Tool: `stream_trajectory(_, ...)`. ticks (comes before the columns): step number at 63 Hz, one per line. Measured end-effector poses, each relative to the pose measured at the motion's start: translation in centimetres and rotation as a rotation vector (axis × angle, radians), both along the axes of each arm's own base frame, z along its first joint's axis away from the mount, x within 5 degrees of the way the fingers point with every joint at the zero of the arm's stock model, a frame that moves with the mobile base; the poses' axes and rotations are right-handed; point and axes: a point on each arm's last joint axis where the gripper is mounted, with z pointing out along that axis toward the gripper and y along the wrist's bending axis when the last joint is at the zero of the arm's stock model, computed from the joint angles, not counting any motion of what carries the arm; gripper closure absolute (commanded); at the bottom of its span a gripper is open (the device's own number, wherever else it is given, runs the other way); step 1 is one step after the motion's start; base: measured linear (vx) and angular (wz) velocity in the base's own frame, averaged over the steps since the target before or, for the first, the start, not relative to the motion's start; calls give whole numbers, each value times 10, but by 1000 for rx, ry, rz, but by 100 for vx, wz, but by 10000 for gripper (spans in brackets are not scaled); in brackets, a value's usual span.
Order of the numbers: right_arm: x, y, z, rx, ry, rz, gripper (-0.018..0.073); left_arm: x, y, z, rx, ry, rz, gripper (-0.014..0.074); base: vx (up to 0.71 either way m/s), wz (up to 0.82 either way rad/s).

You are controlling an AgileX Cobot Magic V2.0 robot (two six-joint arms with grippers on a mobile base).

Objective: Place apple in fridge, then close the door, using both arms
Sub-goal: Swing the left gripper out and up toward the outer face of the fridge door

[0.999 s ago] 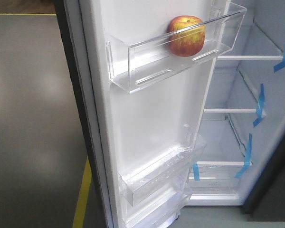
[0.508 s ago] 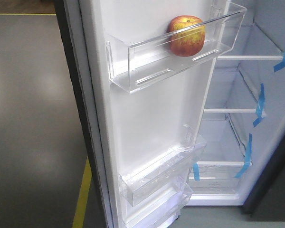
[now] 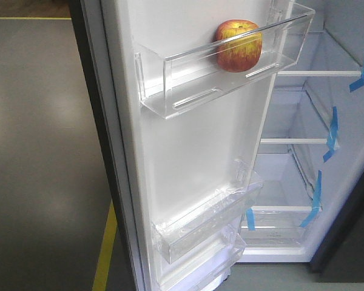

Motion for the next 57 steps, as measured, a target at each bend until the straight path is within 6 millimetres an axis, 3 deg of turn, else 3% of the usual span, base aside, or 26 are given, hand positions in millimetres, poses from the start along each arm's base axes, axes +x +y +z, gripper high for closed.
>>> stream_trajectory(12,0,0,0,0,0,0,34,-3,0,11,4,-78,3,603,0,0)
stream_trajectory(20,0,0,0,0,0,0,34,-5,0,49,19,-86,4,603,0,0)
stream_trajectory(28,0,0,0,0,0,0,34,2,-1,81,18,45,-4,603,0,0)
stream_trajectory(43,0,0,0,0,0,0,34,40,0,113,8,359,-19,603,0,0)
stream_trajectory(57,0,0,0,0,0,0,34,91,2,122,11,644,-31,603,0,0)
